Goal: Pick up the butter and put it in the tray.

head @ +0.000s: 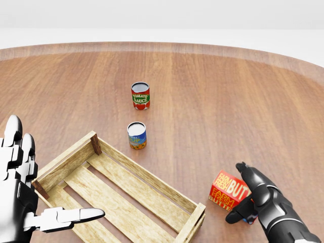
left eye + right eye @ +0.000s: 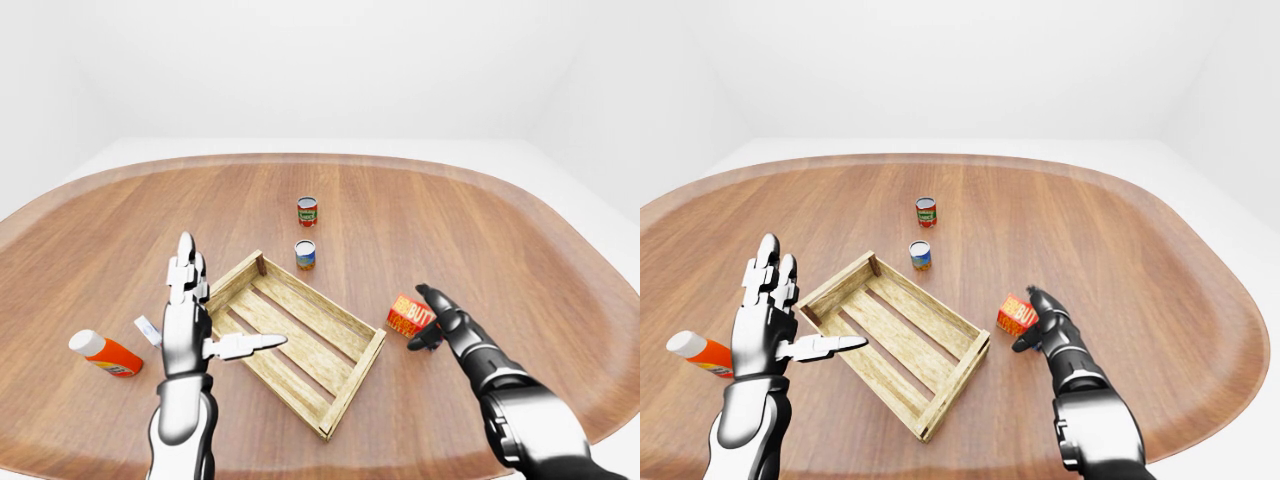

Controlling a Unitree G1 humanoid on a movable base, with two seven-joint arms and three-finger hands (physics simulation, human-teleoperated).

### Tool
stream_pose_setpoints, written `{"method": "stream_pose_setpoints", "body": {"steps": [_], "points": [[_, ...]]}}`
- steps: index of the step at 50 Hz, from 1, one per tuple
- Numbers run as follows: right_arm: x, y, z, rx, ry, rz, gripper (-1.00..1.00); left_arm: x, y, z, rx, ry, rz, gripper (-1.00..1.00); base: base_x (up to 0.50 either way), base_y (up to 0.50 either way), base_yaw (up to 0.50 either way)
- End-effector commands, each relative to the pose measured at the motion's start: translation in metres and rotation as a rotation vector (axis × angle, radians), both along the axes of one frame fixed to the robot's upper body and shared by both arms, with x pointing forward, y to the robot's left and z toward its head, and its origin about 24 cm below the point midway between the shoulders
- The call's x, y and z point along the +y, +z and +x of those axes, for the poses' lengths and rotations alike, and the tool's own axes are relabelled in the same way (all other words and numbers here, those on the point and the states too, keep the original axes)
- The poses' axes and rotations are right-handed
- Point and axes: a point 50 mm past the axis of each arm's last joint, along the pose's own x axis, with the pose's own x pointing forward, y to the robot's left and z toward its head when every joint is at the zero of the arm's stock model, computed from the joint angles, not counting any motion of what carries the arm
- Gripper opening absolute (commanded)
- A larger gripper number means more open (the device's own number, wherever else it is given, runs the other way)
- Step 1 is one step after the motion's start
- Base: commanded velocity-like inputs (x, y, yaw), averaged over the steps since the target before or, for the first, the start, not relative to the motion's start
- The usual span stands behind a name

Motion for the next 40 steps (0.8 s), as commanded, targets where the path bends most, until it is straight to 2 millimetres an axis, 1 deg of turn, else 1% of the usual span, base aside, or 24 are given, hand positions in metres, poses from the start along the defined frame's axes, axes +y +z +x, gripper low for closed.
{"method": "stream_pose_setpoints", "body": {"steps": [1, 8, 11, 21, 29, 40], "points": [[0.014, -0.009, -0.004, 0.018, -0.016, 0.066, -1.00, 0.000, 0.000, -0.001, -0.001, 0.001, -0.001, 1.00, 0.00, 0.00, 0.00], [0.012, -0.010, -0.005, 0.011, -0.034, 0.075, -1.00, 0.001, 0.000, -0.001, -0.001, 0.002, -0.002, 1.00, 0.00, 0.00, 0.00], [0.013, -0.015, -0.010, 0.052, -0.010, 0.073, -1.00, 0.000, 0.000, -0.001, 0.002, 0.001, -0.002, 1.00, 0.00, 0.00, 0.00], [0.009, -0.018, -0.014, 0.069, -0.008, 0.070, -1.00, -0.001, -0.002, 0.000, 0.007, 0.002, 0.001, 1.00, 0.00, 0.00, 0.00], [0.005, -0.011, -0.009, 0.022, -0.029, 0.067, -1.00, -0.002, -0.003, 0.001, 0.013, -0.003, 0.002, 1.00, 0.00, 0.00, 0.00], [-0.001, -0.008, -0.008, 0.008, -0.048, 0.071, -1.00, -0.003, -0.004, 0.002, 0.016, -0.004, -0.001, 1.00, 0.00, 0.00, 0.00]]}}
